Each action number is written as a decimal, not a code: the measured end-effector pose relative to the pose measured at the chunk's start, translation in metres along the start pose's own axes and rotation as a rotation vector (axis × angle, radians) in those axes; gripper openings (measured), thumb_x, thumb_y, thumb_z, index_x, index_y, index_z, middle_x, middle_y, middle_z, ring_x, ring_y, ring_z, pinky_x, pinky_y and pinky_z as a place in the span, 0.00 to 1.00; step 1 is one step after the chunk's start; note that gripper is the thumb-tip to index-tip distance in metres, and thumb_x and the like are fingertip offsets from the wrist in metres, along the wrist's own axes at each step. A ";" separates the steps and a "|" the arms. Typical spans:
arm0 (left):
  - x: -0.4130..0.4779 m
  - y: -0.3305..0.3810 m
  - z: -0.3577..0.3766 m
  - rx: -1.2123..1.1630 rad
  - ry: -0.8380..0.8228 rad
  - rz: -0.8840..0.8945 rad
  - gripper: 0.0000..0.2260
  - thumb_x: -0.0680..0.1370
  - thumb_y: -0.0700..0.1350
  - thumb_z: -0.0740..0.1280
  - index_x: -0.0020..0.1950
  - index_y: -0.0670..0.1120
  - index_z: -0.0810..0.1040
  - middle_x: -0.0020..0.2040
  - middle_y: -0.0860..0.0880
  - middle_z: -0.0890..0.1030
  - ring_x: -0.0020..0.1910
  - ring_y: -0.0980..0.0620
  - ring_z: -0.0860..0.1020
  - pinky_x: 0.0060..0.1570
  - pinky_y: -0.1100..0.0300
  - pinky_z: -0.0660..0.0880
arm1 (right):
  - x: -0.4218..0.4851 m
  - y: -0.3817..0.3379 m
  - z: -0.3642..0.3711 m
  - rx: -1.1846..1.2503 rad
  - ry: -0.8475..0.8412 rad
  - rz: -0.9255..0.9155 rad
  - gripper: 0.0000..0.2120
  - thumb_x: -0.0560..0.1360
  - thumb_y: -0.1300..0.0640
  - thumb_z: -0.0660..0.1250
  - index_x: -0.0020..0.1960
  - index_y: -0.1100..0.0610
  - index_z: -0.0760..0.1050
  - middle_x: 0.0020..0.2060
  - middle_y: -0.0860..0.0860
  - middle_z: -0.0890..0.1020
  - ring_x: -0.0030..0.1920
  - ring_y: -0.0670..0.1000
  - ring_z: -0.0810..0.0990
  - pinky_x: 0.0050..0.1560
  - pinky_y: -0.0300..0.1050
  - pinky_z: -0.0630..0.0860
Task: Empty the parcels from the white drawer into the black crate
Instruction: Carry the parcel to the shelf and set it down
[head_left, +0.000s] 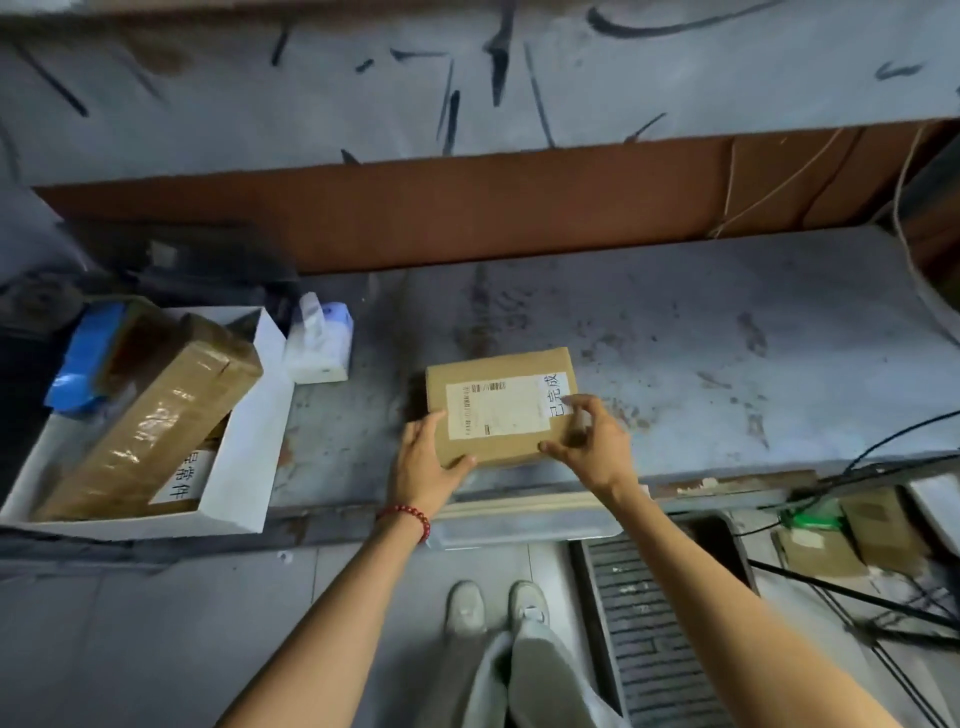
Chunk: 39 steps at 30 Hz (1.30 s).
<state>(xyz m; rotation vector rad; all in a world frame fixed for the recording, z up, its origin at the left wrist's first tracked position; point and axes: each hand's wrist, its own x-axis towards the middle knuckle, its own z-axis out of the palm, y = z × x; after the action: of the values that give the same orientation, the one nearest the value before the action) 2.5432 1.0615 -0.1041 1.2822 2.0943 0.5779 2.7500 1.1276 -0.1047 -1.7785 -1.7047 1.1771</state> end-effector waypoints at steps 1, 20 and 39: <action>0.002 0.000 0.005 0.002 0.014 0.004 0.27 0.72 0.48 0.74 0.69 0.49 0.69 0.67 0.46 0.69 0.61 0.45 0.74 0.55 0.57 0.71 | 0.002 0.003 0.003 -0.031 -0.004 0.015 0.29 0.66 0.57 0.79 0.63 0.54 0.72 0.53 0.57 0.80 0.52 0.57 0.79 0.55 0.51 0.77; 0.007 -0.014 -0.010 0.483 -0.019 0.193 0.24 0.77 0.58 0.62 0.71 0.54 0.65 0.71 0.53 0.67 0.66 0.46 0.68 0.57 0.51 0.69 | -0.005 -0.005 0.003 -0.616 0.031 -0.078 0.26 0.75 0.43 0.68 0.68 0.52 0.70 0.65 0.52 0.72 0.64 0.58 0.69 0.59 0.51 0.72; -0.107 -0.062 0.035 0.622 -0.175 -0.089 0.23 0.79 0.60 0.56 0.72 0.53 0.64 0.68 0.53 0.73 0.65 0.51 0.71 0.57 0.54 0.68 | -0.084 0.078 -0.023 -0.742 -0.190 0.061 0.27 0.75 0.34 0.59 0.69 0.45 0.68 0.69 0.47 0.71 0.70 0.52 0.67 0.67 0.50 0.66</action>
<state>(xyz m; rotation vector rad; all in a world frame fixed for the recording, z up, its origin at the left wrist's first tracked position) 2.5655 0.9401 -0.1396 1.4830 2.2443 -0.2483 2.8239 1.0401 -0.1284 -2.1804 -2.4341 0.7955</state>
